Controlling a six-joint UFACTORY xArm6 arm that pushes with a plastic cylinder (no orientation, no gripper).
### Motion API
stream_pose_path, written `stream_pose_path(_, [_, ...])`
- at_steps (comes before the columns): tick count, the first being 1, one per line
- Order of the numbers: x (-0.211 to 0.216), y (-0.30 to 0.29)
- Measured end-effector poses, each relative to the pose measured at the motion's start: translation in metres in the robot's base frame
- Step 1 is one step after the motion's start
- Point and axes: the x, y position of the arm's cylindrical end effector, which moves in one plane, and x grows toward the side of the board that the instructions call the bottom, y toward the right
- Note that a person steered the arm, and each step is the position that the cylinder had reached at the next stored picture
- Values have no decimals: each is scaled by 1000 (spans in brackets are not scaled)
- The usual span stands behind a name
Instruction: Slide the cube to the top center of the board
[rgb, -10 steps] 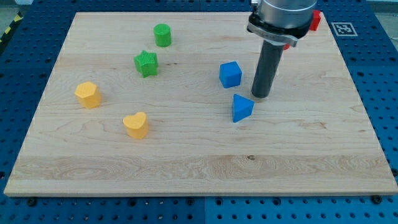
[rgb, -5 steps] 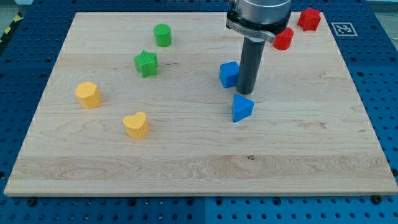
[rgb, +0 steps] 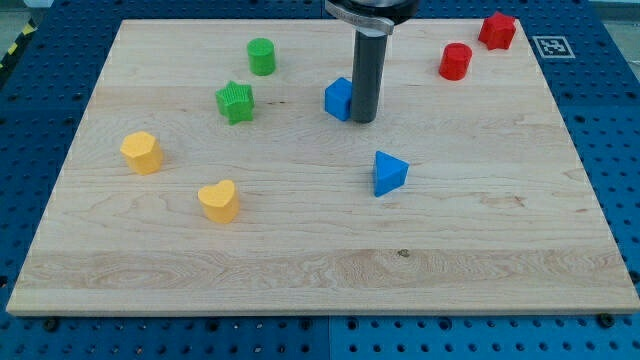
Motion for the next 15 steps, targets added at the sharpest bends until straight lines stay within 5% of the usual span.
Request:
stream_pose_path(7, [-35, -64])
stream_pose_path(9, [-76, -45])
stream_pose_path(11, [-45, -10])
stream_pose_path(12, [-96, -10])
stream_pose_path(14, [-81, -17])
stream_pose_path(15, [-109, -18])
